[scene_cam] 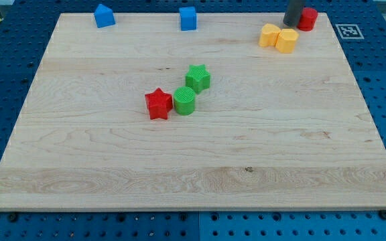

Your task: Move the yellow heart to the bottom center

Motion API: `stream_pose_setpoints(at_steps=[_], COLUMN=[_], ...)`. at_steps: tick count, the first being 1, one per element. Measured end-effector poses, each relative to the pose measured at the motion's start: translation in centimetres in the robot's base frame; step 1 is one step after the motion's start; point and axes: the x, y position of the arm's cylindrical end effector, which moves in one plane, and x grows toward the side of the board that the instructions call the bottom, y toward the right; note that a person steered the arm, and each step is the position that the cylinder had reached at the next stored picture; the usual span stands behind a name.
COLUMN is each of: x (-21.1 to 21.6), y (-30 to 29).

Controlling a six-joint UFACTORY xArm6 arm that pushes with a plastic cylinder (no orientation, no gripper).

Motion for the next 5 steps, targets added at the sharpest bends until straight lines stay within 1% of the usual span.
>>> stream_pose_setpoints(at_steps=[1,2,3,4,5], x=[-0.1,0.1,1.4,1.8,2.8], y=[1.1,0.9,-1.6,-3.4,-3.5])
